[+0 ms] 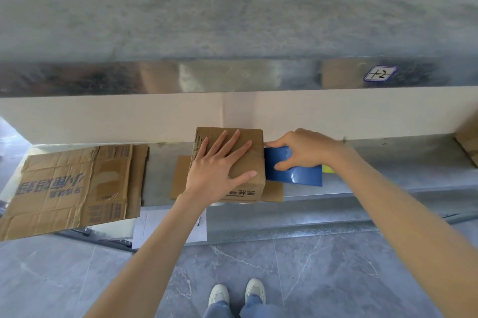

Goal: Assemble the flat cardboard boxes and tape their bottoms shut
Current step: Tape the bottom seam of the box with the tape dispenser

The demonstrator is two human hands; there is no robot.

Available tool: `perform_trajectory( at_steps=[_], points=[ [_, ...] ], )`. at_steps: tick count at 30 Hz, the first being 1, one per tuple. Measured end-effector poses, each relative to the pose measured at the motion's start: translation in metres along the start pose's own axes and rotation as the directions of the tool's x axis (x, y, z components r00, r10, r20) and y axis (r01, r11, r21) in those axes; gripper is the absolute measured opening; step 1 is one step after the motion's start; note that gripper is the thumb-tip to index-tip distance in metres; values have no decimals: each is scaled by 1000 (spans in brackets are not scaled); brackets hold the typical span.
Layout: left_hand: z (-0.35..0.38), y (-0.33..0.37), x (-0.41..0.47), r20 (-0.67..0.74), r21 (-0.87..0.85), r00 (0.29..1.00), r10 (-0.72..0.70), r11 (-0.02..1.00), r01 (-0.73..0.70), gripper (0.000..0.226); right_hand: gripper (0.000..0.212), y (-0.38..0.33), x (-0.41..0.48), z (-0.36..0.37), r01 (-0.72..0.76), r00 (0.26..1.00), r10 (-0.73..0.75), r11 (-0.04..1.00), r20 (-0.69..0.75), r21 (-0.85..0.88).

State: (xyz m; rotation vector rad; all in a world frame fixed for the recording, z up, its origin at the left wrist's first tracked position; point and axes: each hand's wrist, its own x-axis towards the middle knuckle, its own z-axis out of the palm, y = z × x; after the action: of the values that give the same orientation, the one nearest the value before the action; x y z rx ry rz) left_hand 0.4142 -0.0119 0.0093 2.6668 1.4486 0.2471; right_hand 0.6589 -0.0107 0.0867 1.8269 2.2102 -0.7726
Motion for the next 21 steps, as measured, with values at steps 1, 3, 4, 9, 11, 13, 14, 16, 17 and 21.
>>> perform_trajectory(
  at_steps=[1,3,4,9,11,13,14,16,17,21],
  points=[
    [0,0,-1,-2,-4,1000,-1,1000,1,77,72,-1,2,8,-12,1000,12,999,-12,-36],
    [0,0,-1,-9,-12,1000,-2,1000,2,77,80,2,3,18,-40,998,37,997,-53,-59],
    [0,0,0,-11,-18,1000,-1,1000,0,76,83,7,2,21,-56,996,52,997,-78,-47],
    [3,-1,0,-48,-23,999,-25,999,24,77,67,34,-1,50,-117,946,89,991,-313,-70],
    [5,-1,1,-57,-14,998,-34,999,33,77,61,45,1,67,-151,908,107,985,-405,-79],
    [6,0,2,-62,-7,997,-39,999,38,77,61,55,6,80,-229,870,163,969,-464,-88],
    [7,0,2,-64,-7,997,-40,999,40,77,62,60,9,86,-265,857,195,961,-478,-84],
    [7,0,1,-68,-5,997,-39,999,39,76,65,70,15,96,-304,844,242,951,-479,-55],
    [7,0,1,-67,-4,997,-37,999,37,76,67,75,18,100,-306,842,255,951,-476,-32],
    [6,-1,2,-43,-37,998,-46,998,45,77,66,90,28,109,-288,795,317,947,-517,138]
  ],
)
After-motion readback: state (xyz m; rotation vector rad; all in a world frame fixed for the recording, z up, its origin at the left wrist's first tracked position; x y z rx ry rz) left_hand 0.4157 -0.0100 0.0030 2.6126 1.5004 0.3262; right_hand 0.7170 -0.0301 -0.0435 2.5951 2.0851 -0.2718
